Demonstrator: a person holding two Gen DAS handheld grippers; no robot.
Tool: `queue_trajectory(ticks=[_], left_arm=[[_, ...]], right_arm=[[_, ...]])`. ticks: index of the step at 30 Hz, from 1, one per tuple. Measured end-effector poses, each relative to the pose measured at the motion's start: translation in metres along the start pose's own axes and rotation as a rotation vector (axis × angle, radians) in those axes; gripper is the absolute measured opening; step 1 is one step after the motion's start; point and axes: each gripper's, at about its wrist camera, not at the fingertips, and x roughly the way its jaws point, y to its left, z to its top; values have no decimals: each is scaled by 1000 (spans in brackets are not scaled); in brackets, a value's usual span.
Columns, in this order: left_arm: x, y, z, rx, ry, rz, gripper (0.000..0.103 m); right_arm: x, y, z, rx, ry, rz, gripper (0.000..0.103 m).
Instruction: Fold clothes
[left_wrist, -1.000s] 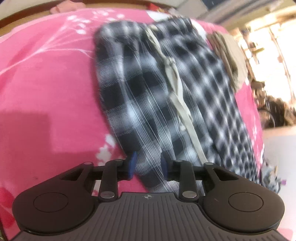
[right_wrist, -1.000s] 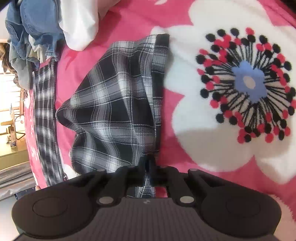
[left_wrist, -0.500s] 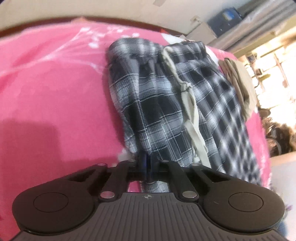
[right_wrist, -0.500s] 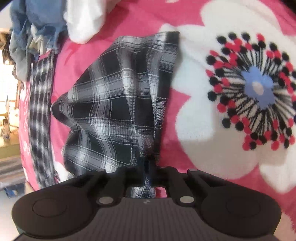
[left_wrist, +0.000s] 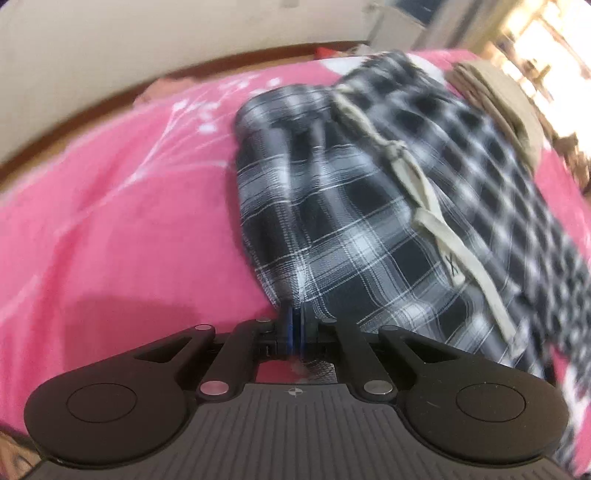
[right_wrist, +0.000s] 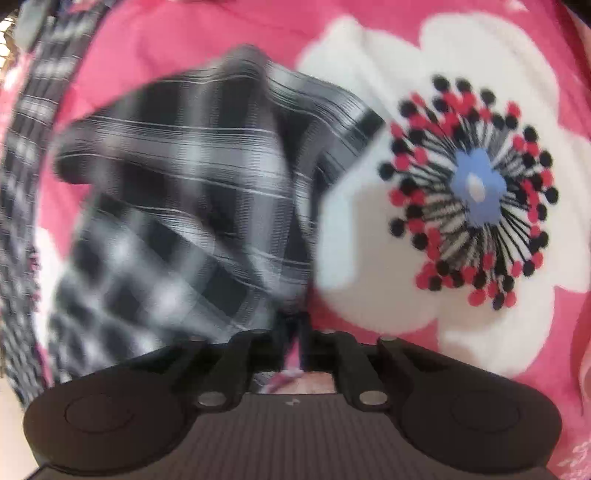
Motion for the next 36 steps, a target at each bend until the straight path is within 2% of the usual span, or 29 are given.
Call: queue_trajectory(ticks=[3, 6, 10, 13, 15, 18, 19, 21, 22, 23, 24, 25, 27, 28, 29, 31, 33, 35, 36], left_arm=[[-5, -9, -2, 133, -10, 57, 11], [-16, -18, 0, 219, -20, 93, 18], [-43, -29, 5, 282, -103, 120, 25], [-64, -54, 2, 334, -156, 70, 28], [-72, -80, -6, 394, -146, 7, 32], [-72, -131, -27, 517, -65, -100, 38], [-70, -148, -35, 570, -27, -125, 42], [-61, -177, -60, 678, 43, -159, 42], [-56, -188, -72, 724, 68, -165, 43], [-52, -199, -85, 771, 92, -170, 43], [-47, -210, -98, 817, 117, -176, 43], [-43, -221, -110, 863, 142, -181, 43], [-34, -243, -135, 956, 192, -192, 43], [-32, -247, -142, 972, 195, -185, 43], [-29, -248, -147, 974, 198, -177, 43], [-24, -247, -151, 963, 218, -156, 43], [-18, -245, -153, 953, 240, -134, 43], [-14, -243, -155, 951, 254, -115, 43], [-15, -244, -156, 952, 253, -113, 43]], right_arm=[[-8, -10, -3, -23, -15, -26, 46], [-30, -30, -3, -5, -65, 8, 50], [-61, -59, 9, 18, -219, 105, 52], [-66, -59, 30, -7, -306, 154, 53], [-66, -45, 46, -49, -355, 186, 55], [-61, -19, 64, -158, -395, 224, 66], [-58, -13, 71, -202, -400, 231, 68], [-48, 3, 79, -296, -377, 206, 69], [-42, 10, 80, -343, -354, 180, 64], [-35, 17, 82, -390, -331, 154, 56], [-38, 22, 76, -414, -343, 143, 26], [-44, 26, 69, -432, -364, 136, 1], [-54, 35, 55, -468, -405, 122, 1], [-65, 43, 41, -511, -439, 140, 1], [-78, 56, 20, -606, -484, 177, 1], [-92, 84, -30, -863, -549, 236, 1], [-82, 105, -80, -1153, -527, 216, 4], [-62, 119, -126, -1421, -456, 169, 22], [-53, 121, -144, -1513, -412, 157, 40]])
